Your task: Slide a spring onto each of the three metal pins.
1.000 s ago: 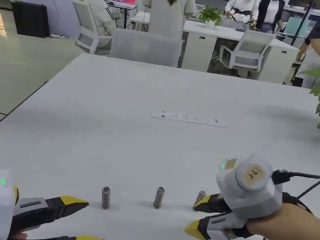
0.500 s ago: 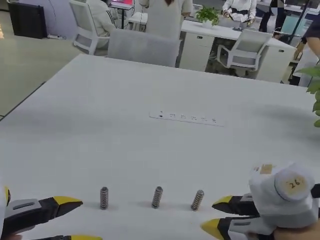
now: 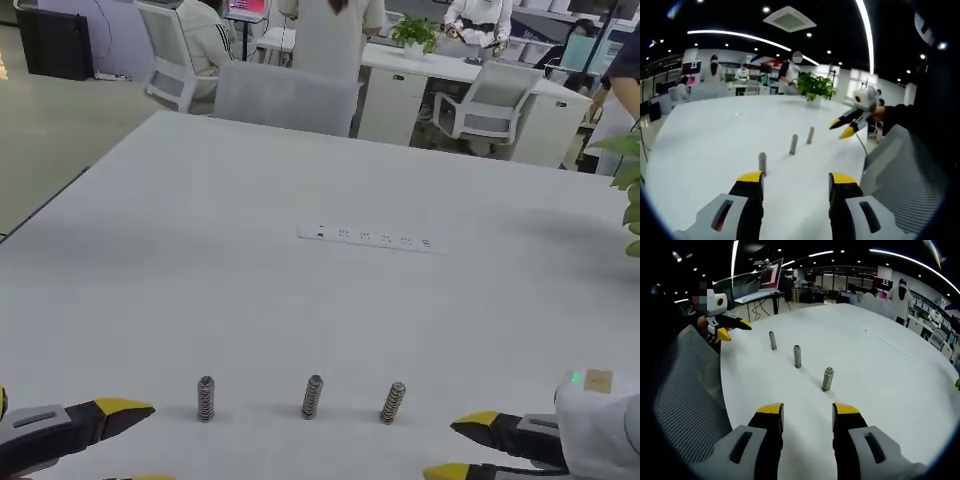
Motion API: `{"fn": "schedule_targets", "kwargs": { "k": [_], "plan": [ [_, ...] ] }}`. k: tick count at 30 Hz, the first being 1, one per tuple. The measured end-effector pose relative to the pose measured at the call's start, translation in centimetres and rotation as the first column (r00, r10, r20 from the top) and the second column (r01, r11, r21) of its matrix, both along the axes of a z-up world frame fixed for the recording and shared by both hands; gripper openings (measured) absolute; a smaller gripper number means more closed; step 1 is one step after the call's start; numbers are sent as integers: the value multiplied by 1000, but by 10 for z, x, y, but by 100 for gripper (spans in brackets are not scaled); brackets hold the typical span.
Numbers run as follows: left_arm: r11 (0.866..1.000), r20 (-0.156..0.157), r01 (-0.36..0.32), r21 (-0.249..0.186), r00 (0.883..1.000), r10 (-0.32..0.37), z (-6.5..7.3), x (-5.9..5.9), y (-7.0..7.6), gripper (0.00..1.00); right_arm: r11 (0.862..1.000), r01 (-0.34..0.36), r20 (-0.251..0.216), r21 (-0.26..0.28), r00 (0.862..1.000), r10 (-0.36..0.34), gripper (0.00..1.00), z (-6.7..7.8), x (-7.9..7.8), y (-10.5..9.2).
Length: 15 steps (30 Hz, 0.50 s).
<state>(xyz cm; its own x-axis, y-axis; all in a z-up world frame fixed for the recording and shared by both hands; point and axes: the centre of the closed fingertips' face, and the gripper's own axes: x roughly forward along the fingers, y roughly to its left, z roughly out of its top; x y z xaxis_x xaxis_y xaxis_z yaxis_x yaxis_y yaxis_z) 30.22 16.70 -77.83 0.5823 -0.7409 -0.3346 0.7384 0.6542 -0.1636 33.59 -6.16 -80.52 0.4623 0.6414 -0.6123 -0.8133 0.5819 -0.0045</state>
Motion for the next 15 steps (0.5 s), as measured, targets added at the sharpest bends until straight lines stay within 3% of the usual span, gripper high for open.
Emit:
{"fn": "schedule_targets", "kwargs": {
  "k": [15],
  "plan": [
    [999,-14,-38,-1,999,38,-7,0,7,56,998,8,33,67,999,-10,51,6,0,8]
  ]
}}
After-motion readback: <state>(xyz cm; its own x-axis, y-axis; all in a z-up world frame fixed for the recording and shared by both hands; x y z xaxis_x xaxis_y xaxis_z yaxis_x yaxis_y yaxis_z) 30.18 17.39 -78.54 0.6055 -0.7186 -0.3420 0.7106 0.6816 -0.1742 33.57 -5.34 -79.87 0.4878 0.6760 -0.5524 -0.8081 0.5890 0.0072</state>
